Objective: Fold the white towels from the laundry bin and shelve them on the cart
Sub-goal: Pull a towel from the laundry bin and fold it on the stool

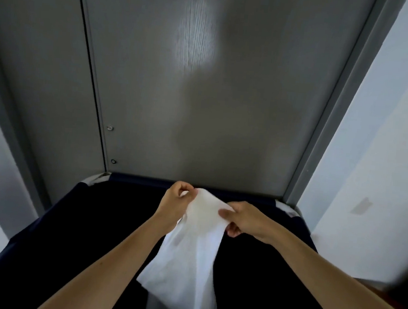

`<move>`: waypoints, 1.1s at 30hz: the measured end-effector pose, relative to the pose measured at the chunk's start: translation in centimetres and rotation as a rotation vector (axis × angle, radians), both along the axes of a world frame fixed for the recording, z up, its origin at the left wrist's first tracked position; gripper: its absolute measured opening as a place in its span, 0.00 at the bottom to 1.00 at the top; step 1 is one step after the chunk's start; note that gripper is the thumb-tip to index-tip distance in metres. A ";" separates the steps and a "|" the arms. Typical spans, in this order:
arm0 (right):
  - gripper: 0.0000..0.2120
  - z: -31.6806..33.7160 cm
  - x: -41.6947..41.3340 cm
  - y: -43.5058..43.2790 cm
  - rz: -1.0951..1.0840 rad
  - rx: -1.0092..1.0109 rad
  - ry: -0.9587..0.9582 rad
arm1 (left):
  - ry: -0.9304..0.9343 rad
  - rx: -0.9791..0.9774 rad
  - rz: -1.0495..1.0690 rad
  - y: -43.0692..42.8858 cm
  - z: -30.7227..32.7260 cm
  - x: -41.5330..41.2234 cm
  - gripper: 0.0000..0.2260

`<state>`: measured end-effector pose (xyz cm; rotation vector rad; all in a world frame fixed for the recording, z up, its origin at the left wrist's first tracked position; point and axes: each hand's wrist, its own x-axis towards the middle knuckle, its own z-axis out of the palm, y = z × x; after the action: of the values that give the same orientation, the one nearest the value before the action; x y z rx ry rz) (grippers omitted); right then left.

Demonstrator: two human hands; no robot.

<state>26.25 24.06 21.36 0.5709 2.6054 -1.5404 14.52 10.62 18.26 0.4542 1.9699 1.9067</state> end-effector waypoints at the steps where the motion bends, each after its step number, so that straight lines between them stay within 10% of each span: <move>1: 0.12 0.4 -0.2 -0.2 -0.005 0.046 0.046 | 0.016 -0.025 -0.010 0.1 -0.1 0.1 0.04; 21: 0.12 -1.4 -1.7 -2.8 -0.243 -0.486 0.394 | 0.142 -0.180 -0.033 0.2 -0.3 1.8 0.08; 25: 0.06 -1.3 -1.1 -3.1 0.006 -0.278 0.301 | -0.009 -0.112 0.036 0.3 -0.6 1.7 0.10; 33: 0.03 -0.1 -2.4 -3.3 -0.177 -0.013 0.368 | -0.104 -0.019 0.115 0.8 -0.2 2.5 0.06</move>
<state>23.80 20.75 21.30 0.5788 2.8711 -1.8745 17.05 11.43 18.05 0.2363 1.9835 1.9363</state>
